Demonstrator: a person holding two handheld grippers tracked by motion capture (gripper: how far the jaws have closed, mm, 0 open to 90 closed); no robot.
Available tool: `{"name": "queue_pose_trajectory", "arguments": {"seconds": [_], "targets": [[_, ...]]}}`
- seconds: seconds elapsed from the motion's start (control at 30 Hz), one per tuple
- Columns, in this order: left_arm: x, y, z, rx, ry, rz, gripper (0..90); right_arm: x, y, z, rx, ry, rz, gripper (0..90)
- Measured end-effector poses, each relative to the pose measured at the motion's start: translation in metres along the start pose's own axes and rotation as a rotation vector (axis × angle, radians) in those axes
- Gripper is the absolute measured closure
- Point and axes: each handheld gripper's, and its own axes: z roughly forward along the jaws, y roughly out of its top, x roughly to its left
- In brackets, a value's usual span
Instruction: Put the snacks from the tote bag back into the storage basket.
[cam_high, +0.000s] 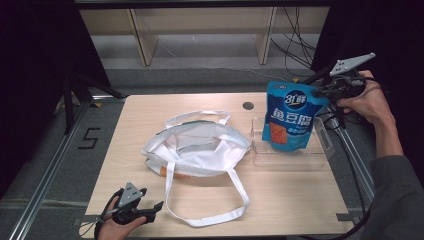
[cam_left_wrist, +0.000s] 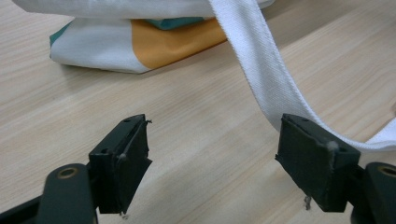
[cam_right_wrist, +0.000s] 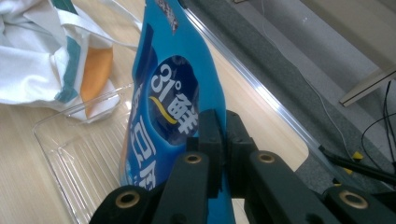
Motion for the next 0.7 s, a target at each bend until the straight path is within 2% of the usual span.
{"name": "queue_pose_trajectory", "arguments": {"seconds": [0.07,0.17,0.3,0.37,0.43,0.5,0.7], "targets": [[-0.0001,0.0000,0.0001,0.001,-0.001,0.001,24.2,-0.0003,0.0018,-0.0006,-0.014,-0.020,-0.021,88.9],[0.0004,0.0001,-0.0006,0.009,-0.011,0.012,24.2,-0.0004,0.0034,-0.0014,0.007,-0.043,-0.019,89.0],[0.0005,0.0001,-0.0006,0.010,-0.009,0.013,24.6,0.0014,0.0058,-0.0009,0.017,-0.035,-0.067,90.0],[0.0006,0.0000,-0.0003,0.007,-0.012,0.013,24.6,0.0016,0.0069,-0.0010,0.039,-0.046,-0.076,90.0],[0.0004,-0.0001,-0.0004,0.008,-0.012,0.014,24.7,0.0008,0.0077,0.0003,0.059,-0.077,-0.094,90.0],[0.0003,-0.0001,-0.0004,0.004,-0.011,0.012,24.7,0.0001,0.0085,0.0013,0.056,-0.069,-0.105,90.0],[0.0003,0.0001,-0.0009,0.009,-0.013,0.014,25.0,-0.0036,0.0079,0.0032,0.082,-0.112,-0.112,88.5]]}}
